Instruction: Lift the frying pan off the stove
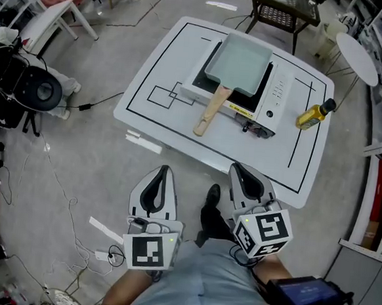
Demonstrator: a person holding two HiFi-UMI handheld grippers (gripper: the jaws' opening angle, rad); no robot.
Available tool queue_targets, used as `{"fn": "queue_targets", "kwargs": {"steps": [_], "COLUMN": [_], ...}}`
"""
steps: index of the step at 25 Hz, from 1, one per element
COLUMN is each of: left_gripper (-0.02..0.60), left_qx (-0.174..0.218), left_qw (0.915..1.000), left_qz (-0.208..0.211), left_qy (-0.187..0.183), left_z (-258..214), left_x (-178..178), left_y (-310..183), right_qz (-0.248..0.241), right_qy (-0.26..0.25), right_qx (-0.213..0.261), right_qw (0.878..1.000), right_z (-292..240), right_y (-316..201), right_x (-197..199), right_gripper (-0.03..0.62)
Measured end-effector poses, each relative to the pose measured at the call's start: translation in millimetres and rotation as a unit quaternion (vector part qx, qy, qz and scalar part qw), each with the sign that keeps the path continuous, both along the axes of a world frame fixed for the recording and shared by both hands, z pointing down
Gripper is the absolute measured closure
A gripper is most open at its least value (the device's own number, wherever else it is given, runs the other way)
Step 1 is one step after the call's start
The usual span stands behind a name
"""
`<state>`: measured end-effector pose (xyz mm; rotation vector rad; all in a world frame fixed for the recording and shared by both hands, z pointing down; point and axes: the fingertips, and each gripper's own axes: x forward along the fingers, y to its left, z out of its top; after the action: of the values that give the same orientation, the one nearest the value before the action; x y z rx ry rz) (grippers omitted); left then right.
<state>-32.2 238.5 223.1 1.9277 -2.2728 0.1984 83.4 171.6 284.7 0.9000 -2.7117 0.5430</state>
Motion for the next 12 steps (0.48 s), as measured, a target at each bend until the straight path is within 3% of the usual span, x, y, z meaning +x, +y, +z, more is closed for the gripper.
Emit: {"fn": "queue_targets", "kwargs": {"steps": [4, 12], "left_gripper": [0.565, 0.565], "left_qx": [0.001, 0.045], "left_qw": [0.9999, 0.9985], "left_qz": [0.000, 0.003], "left_qy": [-0.015, -0.029], "left_z": [-12, -49], "left_x": [-13, -23], "left_y": [-44, -92], "right_qz": [0.009, 0.016], "right_qy": [-0.009, -0.031], "right_qx": [0.007, 0.044], "right_qw": [1.000, 0.998], "right_z": [-11, -48], "right_y": [-44, -99], "right_x": [-9, -19], "right_gripper": [0.545, 0.545]}}
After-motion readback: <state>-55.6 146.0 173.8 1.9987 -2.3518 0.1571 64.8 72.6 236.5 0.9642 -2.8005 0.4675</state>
